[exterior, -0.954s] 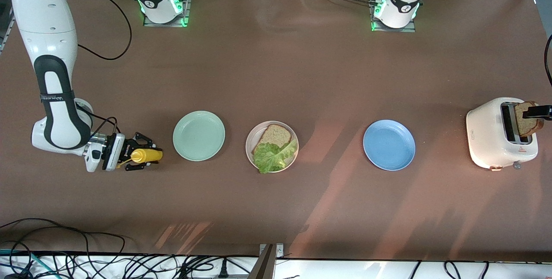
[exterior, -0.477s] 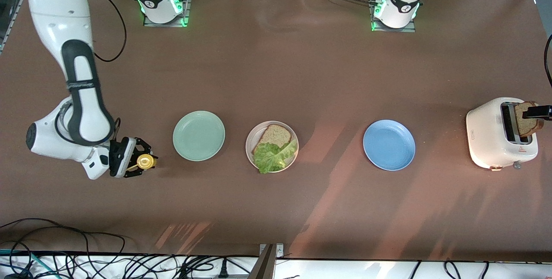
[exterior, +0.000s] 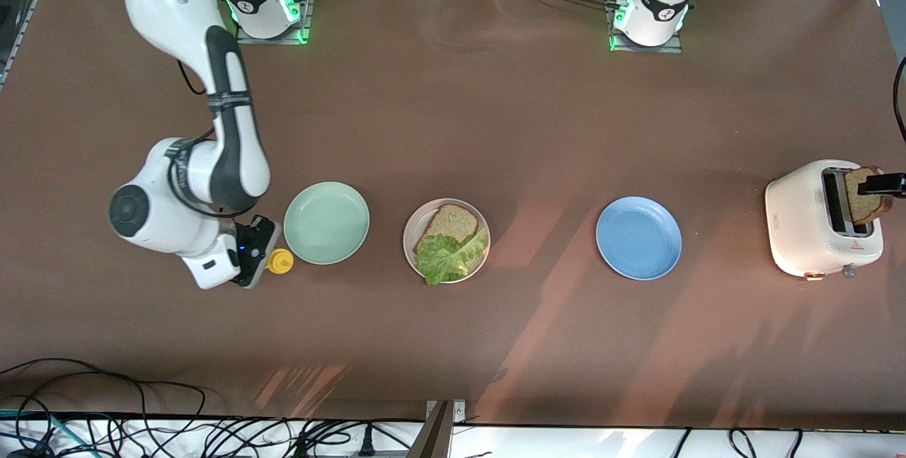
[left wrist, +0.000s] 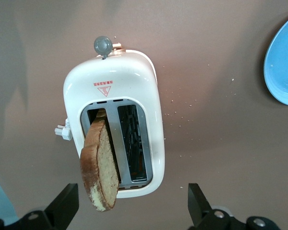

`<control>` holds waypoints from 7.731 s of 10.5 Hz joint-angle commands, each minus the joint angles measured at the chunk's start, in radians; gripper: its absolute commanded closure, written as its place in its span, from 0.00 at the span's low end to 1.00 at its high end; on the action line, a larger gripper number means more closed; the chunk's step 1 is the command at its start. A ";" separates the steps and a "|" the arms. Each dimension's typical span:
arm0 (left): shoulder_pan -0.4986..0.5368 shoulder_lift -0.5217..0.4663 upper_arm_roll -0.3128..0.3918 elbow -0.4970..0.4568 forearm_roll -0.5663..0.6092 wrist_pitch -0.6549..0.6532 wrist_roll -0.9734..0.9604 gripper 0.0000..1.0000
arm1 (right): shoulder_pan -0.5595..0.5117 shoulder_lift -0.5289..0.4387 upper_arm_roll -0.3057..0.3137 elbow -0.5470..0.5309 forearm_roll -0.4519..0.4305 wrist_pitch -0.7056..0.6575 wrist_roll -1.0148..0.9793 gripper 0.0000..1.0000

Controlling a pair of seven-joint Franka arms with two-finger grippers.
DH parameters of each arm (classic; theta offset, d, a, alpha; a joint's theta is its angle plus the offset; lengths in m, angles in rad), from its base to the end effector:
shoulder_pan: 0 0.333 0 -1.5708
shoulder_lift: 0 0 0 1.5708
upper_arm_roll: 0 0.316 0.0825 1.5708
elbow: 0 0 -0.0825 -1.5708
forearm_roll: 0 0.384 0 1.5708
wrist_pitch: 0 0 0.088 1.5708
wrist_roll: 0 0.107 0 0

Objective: Make sandwich on beige plate with both arms

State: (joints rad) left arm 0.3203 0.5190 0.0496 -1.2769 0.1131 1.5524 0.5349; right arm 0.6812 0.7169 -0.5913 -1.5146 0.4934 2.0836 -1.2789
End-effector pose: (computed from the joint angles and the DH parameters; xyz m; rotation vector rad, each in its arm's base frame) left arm 0.6329 0.2510 0.4374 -3.0807 0.2784 0.4334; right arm 0.6871 0.1570 0.2898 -2.5249 -1.7893 -0.0289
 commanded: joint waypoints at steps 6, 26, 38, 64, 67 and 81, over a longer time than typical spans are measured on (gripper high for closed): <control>-0.004 -0.019 -0.002 0.002 0.028 -0.009 0.013 0.00 | 0.380 0.358 -0.249 0.418 -0.346 -0.293 0.473 1.00; -0.020 -0.020 -0.005 0.002 0.019 -0.015 -0.006 0.00 | -0.540 0.036 0.458 0.301 0.066 -0.313 -0.089 1.00; -0.026 -0.022 -0.005 0.002 0.019 -0.014 -0.006 0.00 | -0.689 0.342 0.377 0.321 0.536 -0.379 -0.812 1.00; -0.018 -0.013 -0.008 0.004 0.028 -0.009 -0.010 0.00 | -0.572 -0.428 0.474 -0.038 -0.361 -0.341 1.022 0.00; -0.020 -0.014 -0.007 -0.005 0.030 -0.011 -0.012 0.00 | -0.563 -0.424 0.475 -0.015 -0.374 -0.361 1.039 0.00; 0.080 0.062 0.003 -0.054 0.088 -0.008 -0.016 0.00 | -0.499 -0.471 0.369 0.180 -0.454 -0.588 1.135 0.00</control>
State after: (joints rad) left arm 0.3886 0.5730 0.0611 -1.3154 0.1635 1.5462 0.5188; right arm 0.1771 0.2274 -0.2244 -1.3464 0.0368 1.5045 -0.1376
